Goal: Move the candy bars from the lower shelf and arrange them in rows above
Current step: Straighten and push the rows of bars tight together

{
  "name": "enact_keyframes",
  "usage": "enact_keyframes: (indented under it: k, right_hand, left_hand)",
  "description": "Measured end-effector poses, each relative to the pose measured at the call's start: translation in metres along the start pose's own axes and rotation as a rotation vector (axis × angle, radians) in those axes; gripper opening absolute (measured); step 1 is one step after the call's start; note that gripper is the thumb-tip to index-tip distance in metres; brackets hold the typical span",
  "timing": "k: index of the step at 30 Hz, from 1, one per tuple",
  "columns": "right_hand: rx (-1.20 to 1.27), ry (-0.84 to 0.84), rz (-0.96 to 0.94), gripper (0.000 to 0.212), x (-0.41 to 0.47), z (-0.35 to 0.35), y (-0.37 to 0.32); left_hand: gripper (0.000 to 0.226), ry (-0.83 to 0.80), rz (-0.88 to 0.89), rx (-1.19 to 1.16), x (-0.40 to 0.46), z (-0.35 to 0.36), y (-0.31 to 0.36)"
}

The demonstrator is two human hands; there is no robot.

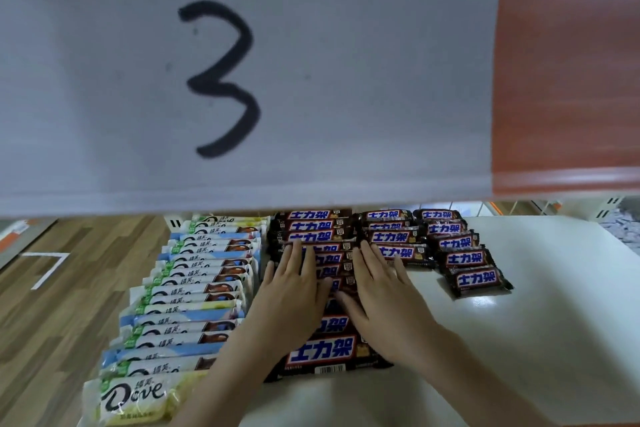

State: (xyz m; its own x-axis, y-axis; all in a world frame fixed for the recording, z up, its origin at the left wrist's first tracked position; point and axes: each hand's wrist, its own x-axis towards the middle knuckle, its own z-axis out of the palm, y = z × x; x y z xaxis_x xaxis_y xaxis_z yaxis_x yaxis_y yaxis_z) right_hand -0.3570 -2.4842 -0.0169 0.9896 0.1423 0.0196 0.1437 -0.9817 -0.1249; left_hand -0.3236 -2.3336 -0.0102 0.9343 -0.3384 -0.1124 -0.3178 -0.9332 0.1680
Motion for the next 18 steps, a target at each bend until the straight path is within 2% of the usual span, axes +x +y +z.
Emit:
enact_keyframes:
  k: [2,4,8,13,18]
  right_hand:
    - [-0.012,-0.033,0.009,0.122,-0.009,0.006,0.0]
    - [0.034,-0.058,0.023,0.125,-0.011,0.01,-0.002]
    - [0.106,-0.047,0.047,0.123,-0.011,0.016,-0.009]
    - [0.212,-0.053,0.095,0.1,-0.017,0.011,-0.019]
    - [0.174,-0.064,0.092,0.111,-0.038,0.008,-0.013]
  left_hand:
    - [0.062,0.008,-0.007,-0.016,-0.002,0.006,0.0]
    - [0.062,0.045,0.001,-0.004,-0.002,0.01,-0.001]
    - [0.06,0.082,0.03,0.004,-0.003,0.014,-0.003]
    - [0.059,0.148,0.054,0.026,-0.004,0.013,-0.004]
    - [0.079,0.245,0.102,-0.011,-0.031,0.015,0.004]
